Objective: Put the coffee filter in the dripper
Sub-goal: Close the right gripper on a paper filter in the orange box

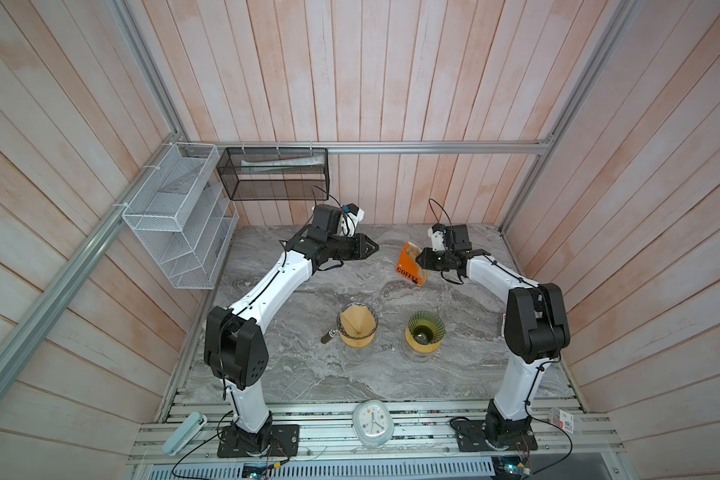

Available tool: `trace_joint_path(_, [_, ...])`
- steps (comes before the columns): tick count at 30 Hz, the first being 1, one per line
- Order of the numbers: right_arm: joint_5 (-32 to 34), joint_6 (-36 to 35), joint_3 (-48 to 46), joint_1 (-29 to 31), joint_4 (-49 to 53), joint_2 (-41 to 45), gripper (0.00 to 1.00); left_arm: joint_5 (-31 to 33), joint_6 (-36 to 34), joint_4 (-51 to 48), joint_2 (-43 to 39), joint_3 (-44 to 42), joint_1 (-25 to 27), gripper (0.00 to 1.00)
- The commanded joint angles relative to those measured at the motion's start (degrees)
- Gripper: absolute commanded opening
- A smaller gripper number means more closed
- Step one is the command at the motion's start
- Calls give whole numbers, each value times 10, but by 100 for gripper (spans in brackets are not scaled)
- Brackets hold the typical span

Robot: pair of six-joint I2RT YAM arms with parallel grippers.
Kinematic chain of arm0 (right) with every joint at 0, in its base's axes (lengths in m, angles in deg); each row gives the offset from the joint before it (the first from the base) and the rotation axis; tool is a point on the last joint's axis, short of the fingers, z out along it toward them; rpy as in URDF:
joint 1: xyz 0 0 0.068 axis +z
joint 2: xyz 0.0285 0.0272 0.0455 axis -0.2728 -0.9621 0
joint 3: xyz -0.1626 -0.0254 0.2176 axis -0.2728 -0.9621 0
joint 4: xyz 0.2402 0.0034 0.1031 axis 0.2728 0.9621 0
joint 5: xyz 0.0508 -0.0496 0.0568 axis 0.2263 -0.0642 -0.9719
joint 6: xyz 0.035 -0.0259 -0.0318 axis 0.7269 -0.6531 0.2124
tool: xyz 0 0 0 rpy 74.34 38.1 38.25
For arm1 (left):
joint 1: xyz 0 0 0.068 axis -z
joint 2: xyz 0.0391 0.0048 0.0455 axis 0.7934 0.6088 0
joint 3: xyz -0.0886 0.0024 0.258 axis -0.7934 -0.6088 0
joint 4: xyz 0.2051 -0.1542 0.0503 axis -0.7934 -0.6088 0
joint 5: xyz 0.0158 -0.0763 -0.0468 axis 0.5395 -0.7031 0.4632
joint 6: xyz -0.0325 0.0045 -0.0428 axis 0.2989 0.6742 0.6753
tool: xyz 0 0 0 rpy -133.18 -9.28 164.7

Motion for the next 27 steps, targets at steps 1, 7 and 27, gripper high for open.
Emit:
trace_joint_path(1, [-3,-7,17,-1,-7,-17,21,-12,4,13,2,-4,-3,27])
trace_joint_path(7, [-5,-8,29,0,-4,-32,20,-11,6,17,0,-10,-4,28])
trace_joint_path(27, [-3,-17,47,0,11,-42,0,-15,10,24,1,-19,-7,27])
